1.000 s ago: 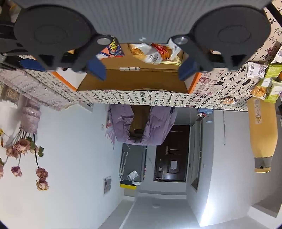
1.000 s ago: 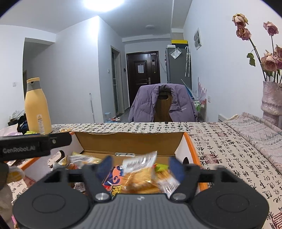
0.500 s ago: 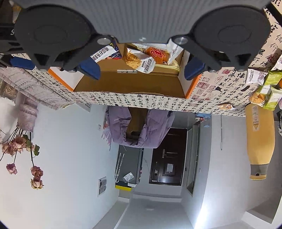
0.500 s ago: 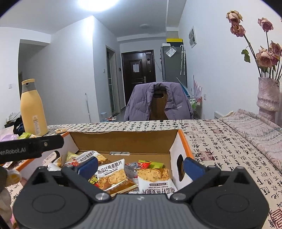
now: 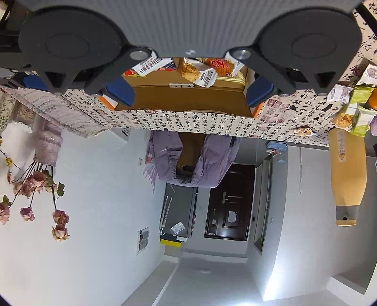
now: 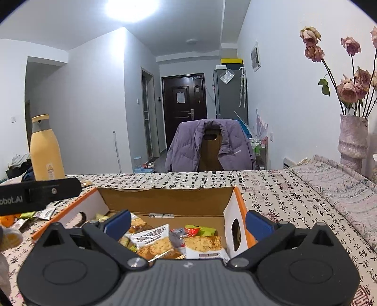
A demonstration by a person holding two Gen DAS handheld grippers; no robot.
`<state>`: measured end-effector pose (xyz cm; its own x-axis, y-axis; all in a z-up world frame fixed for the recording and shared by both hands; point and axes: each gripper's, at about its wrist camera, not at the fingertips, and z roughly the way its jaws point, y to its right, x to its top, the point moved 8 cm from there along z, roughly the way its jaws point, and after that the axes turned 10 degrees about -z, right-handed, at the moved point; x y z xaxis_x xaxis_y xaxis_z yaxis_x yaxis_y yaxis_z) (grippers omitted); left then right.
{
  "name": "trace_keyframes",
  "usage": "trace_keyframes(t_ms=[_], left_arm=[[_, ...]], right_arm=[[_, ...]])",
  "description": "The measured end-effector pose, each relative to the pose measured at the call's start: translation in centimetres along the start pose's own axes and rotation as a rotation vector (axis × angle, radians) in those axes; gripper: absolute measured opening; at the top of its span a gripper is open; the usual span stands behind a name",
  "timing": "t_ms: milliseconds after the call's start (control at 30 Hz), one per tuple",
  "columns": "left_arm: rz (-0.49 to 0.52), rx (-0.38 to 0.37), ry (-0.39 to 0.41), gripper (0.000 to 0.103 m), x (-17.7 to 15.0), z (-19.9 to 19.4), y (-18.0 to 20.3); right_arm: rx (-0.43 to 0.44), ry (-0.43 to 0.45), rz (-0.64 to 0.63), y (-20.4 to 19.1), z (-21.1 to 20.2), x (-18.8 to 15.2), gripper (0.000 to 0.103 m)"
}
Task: Organize snacks
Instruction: 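Move both tools back to the snack pile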
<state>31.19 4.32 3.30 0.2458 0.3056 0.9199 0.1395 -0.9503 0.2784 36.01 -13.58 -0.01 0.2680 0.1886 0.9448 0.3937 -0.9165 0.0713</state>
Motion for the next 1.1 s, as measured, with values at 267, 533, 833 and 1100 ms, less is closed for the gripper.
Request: trace_keyframes(t_ms=[267,533,833,1100], left_arm=[[-0.002,-0.005,-0.009,0.103,-1.3,-3.1,-0.7],[0.023,0.005,-0.048,0.103,-4.3,-5.9,-2.1],[0.01,0.019,-0.097,0.103,-7.5,-7.3,-4.6],[0.012,0.018,-0.097,0.103,-8.8,-6.8,-5.1]], right_arm=[[0.015,-0.008,-0.018,-0.9,-3.2,-1.1,0.103],[0.027,-0.042,-0.029,-1.8,-6.4,-3.9,0.103],[0.038,-0.098,-0.028,-2.2,-8.4,-7.1,0.103],[0.033,-0.144,-0.013,-1.8,-9.1,-9.3,0.103]])
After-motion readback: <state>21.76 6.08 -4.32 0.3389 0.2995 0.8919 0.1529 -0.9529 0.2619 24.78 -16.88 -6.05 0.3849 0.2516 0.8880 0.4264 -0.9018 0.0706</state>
